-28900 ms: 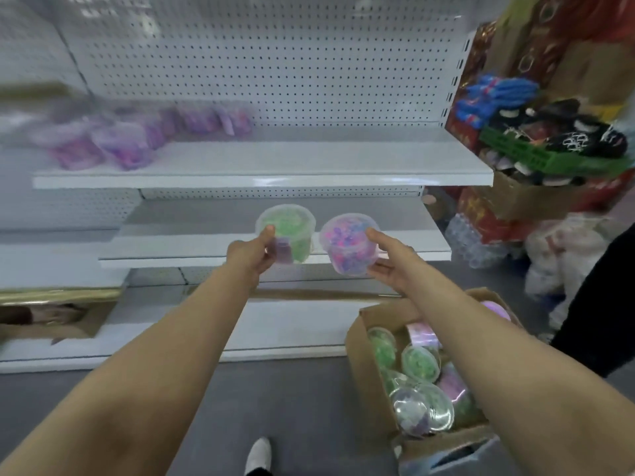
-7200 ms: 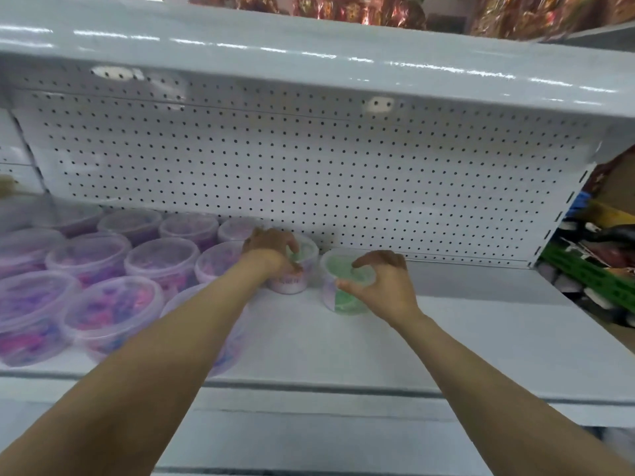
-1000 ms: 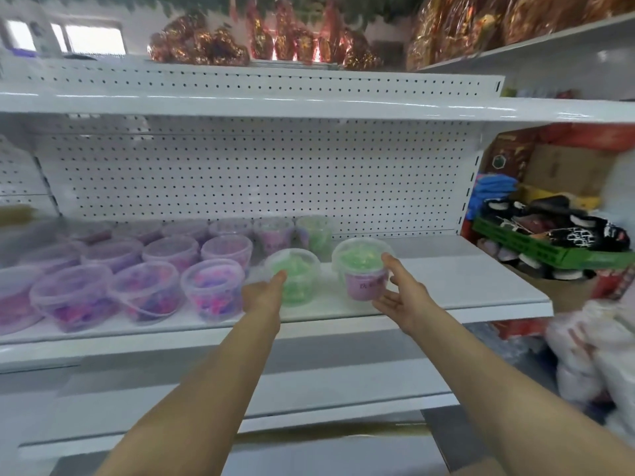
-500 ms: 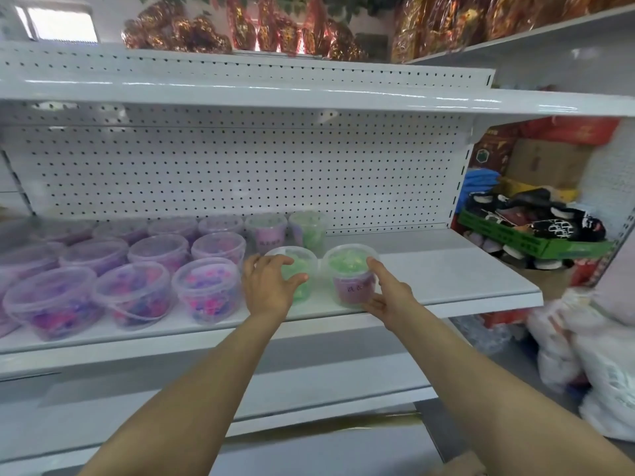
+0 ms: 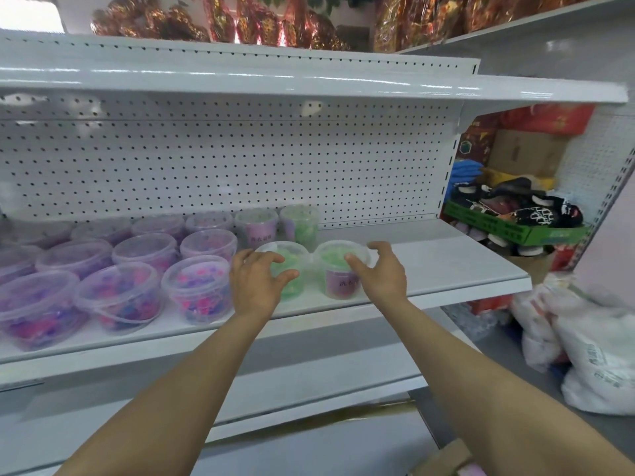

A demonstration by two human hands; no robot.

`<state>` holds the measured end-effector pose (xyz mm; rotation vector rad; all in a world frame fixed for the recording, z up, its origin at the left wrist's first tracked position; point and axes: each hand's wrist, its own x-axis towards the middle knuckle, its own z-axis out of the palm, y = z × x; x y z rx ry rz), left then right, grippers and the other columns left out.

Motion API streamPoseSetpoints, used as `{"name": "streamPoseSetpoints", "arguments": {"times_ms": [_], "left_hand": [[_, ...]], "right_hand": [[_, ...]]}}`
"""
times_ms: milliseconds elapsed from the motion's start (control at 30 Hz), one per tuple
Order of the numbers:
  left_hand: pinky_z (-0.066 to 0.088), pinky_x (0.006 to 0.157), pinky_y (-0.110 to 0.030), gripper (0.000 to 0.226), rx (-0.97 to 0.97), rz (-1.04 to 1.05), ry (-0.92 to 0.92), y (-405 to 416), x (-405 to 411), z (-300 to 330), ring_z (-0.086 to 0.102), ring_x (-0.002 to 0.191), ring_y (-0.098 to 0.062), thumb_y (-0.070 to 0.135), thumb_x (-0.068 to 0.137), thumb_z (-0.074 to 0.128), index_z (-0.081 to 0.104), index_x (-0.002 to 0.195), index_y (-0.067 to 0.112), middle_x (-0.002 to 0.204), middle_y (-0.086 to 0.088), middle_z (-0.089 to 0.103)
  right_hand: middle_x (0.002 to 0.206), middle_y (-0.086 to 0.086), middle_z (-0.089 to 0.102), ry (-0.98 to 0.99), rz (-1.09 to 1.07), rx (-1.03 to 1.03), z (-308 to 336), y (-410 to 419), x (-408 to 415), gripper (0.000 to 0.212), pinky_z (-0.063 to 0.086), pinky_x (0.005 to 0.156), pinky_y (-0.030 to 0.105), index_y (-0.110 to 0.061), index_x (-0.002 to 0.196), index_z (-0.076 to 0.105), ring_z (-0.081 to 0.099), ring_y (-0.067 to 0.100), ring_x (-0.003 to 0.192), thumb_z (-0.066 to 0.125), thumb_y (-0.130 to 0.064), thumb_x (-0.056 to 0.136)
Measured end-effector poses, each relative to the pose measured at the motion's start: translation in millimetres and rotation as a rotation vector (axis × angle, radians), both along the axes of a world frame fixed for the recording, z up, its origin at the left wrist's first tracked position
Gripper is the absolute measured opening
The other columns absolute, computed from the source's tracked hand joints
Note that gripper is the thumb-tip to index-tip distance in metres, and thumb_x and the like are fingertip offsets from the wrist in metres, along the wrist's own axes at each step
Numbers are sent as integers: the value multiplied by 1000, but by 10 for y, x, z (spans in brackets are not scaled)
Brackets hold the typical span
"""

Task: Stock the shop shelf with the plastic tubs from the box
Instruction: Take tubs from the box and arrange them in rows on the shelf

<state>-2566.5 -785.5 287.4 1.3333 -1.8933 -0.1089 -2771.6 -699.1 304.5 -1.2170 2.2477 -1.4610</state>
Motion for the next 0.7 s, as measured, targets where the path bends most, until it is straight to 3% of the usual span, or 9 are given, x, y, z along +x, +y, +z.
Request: {"name": "streamPoseSetpoints", "arguments": {"times_ms": [133, 267, 700], "left_hand": [[31, 101, -34, 47, 3, -18, 11, 16, 4, -17, 37, 126, -25, 57, 70, 75, 70, 104, 25, 113, -1, 68], [32, 102, -33, 45, -3, -11, 42, 10, -23, -25, 37, 126, -25, 53, 71, 76, 70, 105, 24, 112, -1, 67], [33, 104, -37, 43, 96, 108, -36, -489, -141, 77, 31, 133, -26, 38, 80, 72, 62, 117, 19, 128, -5, 59]], "right_hand": [[130, -7, 53, 217, 152, -55, -79, 11, 21, 47, 35, 82, 23, -27, 115, 62, 39, 13, 126, 80, -43, 75], [123, -5, 58, 347, 176, -34, -127, -79, -23, 41, 36, 82, 21, -25, 108, 67, 38, 15, 125, 81, -43, 74], [127, -1, 56, 385, 266, 20, -72, -883, -86, 55, 46, 89, 31, -21, 117, 61, 35, 16, 130, 79, -49, 73]]}}
